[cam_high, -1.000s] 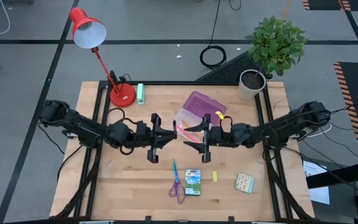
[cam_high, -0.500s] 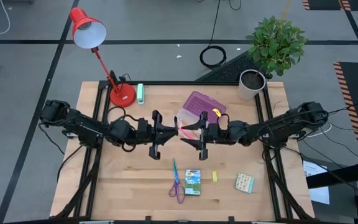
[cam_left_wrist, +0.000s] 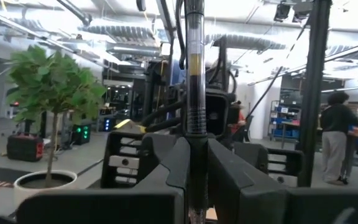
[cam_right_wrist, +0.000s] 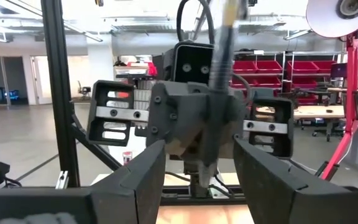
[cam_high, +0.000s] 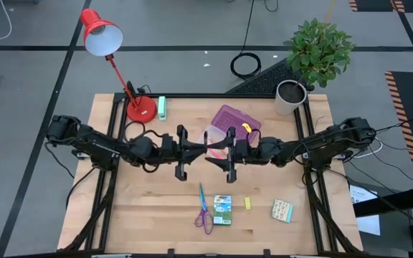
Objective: Pack school essentials
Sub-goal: Put the black pen into the purple supply box, then put the purple scissors into the purple supply box
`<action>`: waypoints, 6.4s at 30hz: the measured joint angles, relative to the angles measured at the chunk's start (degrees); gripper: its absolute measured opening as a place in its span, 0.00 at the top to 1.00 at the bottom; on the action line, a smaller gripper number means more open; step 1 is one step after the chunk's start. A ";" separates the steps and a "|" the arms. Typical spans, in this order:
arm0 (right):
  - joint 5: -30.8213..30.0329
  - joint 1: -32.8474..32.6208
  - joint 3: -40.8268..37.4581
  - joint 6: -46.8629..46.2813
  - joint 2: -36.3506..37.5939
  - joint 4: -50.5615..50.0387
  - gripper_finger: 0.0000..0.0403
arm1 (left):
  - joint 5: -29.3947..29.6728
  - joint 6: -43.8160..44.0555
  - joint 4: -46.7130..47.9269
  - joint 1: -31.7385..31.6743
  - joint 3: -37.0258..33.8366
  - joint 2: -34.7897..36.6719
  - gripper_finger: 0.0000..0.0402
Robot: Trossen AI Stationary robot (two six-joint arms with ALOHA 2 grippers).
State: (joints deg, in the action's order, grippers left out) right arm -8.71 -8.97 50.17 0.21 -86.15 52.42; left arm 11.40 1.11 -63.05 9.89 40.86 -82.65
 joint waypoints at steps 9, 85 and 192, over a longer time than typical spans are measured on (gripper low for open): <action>2.79 1.16 0.00 -1.59 0.00 -1.31 0.55 | 0.00 2.07 1.64 -1.27 0.00 0.00 0.91; -2.67 6.19 7.64 -15.28 1.44 -51.44 0.92 | 7.74 1.13 53.98 2.99 0.37 19.05 0.43; -5.30 -13.96 12.70 -24.97 -0.17 -77.98 0.71 | 8.09 5.23 54.80 3.04 0.37 18.93 0.43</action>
State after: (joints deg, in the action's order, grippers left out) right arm -14.01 -22.93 62.88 -24.76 -86.32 -25.56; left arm 19.49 6.34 -8.24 12.93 41.23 -63.72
